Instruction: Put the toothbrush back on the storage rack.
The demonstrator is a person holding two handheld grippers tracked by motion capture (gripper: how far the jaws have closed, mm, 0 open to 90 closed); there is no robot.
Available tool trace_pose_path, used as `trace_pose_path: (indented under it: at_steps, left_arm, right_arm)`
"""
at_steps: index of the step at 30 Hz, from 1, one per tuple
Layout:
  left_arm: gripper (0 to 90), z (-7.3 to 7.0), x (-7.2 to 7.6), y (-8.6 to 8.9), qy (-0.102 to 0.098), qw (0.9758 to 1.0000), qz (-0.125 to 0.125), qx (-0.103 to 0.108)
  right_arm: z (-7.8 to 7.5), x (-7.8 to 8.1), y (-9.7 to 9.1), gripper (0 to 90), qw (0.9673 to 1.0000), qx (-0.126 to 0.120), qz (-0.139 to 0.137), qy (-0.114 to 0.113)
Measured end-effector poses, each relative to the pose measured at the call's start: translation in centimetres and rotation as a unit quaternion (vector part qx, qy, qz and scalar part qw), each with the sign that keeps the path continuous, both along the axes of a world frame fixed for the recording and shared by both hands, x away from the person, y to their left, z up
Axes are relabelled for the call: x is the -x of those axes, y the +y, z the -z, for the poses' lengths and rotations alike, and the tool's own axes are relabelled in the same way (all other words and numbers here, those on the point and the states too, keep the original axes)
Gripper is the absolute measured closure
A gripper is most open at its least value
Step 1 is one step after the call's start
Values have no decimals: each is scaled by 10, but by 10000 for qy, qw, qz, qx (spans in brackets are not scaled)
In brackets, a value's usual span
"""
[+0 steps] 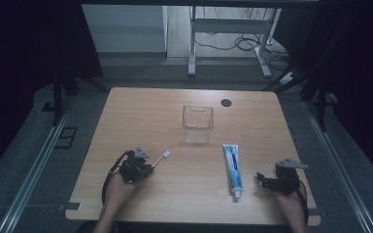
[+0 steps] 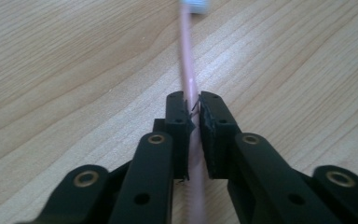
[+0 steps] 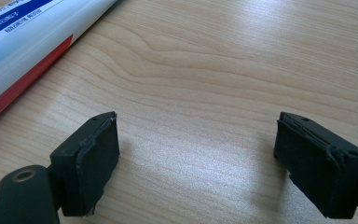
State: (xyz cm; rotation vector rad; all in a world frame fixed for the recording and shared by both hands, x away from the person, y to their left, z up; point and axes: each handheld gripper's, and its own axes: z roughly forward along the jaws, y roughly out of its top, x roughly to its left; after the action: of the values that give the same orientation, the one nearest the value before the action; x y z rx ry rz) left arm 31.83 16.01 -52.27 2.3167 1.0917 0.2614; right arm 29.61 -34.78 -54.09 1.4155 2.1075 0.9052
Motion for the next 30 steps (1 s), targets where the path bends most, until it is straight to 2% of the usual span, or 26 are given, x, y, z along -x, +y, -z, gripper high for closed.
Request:
trace_pose_path:
  at_steps: [5, 9, 13, 14, 17, 18, 19, 21, 22, 23, 24, 25, 27, 30]
  left_arm:
    - [809, -2, -4, -1, 57, 9999, 112, -105]
    - [763, -5, -9, -2, 223, 9993, 189, -212]
    - [724, -9, -16, -6, 445, 9972, 367, -471]
    - [719, -9, -16, -6, 445, 9972, 367, -471]
    - [704, -13, -22, -10, 686, 9934, 555, -729]
    - [701, -13, -22, -10, 686, 9934, 555, -729]
    - [701, -15, -24, -12, 750, 9915, 600, -875]
    - [701, -16, -27, -15, 875, 9886, 658, -1037]
    - [702, -18, -30, -18, 967, 9853, 721, -1211]
    - [704, -18, -30, -18, 967, 9853, 721, -1211]
    - [706, -19, -32, -20, 1041, 9832, 761, -1291]
    - [707, -20, -35, -23, 1134, 9802, 804, -1413]
    - [712, -22, -40, -26, 1243, 9773, 816, -1510]
    - [717, -24, -45, -31, 1357, 9744, 818, -1597]
  right_arm:
    - [0, 0, 0, 138, 10000, -1, 0, 1]
    - [0, 0, 0, 139, 10000, -1, 4, -1]
    - [0, 0, 0, 139, 10000, 4, -1, -6]
    - [0, 0, 0, 139, 10000, 4, -1, -6]
    - [0, 0, 0, 139, 10000, 4, -4, -6]
    - [0, 0, 0, 139, 10000, 4, -4, -6]
    - [0, 0, 0, 139, 10000, 5, -4, -6]
    - [0, 0, 0, 139, 10000, 3, -2, -5]
    - [0, 0, 0, 139, 10000, 10, -9, -5]
    - [0, 0, 0, 139, 10000, 10, -9, -5]
    - [0, 0, 0, 139, 10000, 13, -11, -8]
    - [0, 0, 0, 139, 10000, 12, -9, -9]
    - [0, 0, 0, 139, 10000, 10, -8, -11]
    - [0, 0, 0, 139, 10000, 9, -8, -12]
